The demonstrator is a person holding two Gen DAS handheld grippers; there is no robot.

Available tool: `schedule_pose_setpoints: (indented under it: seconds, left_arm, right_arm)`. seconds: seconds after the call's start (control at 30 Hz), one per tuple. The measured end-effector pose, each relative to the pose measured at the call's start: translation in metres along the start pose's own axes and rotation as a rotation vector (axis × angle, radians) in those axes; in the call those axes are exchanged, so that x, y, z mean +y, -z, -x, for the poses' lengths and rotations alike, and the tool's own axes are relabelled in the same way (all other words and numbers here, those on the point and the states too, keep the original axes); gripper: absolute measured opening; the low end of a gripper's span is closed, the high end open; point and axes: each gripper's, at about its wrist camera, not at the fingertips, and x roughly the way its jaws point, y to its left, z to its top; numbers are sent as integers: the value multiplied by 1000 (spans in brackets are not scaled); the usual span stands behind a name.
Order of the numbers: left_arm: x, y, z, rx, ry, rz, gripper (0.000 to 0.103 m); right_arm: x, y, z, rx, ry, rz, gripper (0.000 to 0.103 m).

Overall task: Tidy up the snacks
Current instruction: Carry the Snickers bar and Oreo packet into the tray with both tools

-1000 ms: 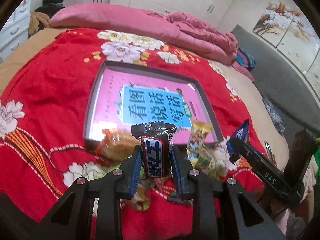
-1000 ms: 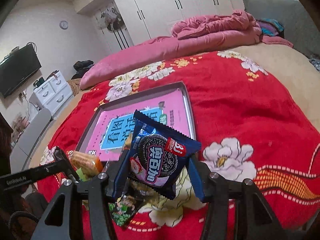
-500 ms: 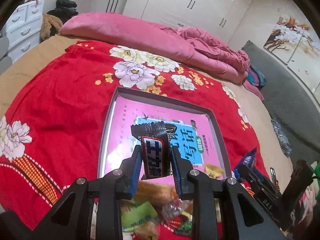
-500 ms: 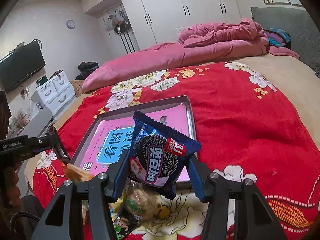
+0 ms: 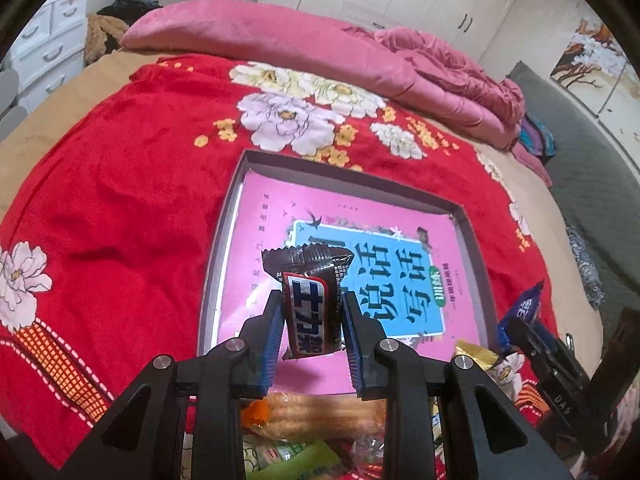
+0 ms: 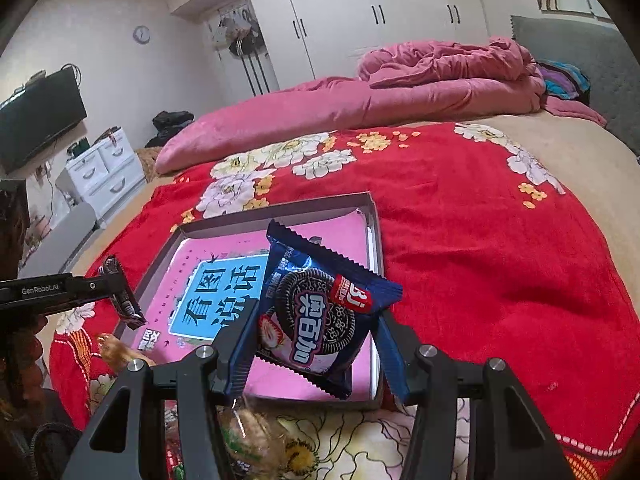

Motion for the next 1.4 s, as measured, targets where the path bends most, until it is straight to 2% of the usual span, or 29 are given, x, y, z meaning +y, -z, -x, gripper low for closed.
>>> schedule_pose_setpoints:
  seconds: [0.37,0.7,1.4]
  left_arm:
    - [4,10,-23,73,-25,-9,29]
    - [4,15,-30,101,-27,-14,29]
    - [7,25,-38,130,-50,-3,29]
  right_arm:
    - [-2,3,-25,83,5,24,55]
    - [-1,13,-39,166,5,43,55]
    - [4,19,-37,188,0,115,55]
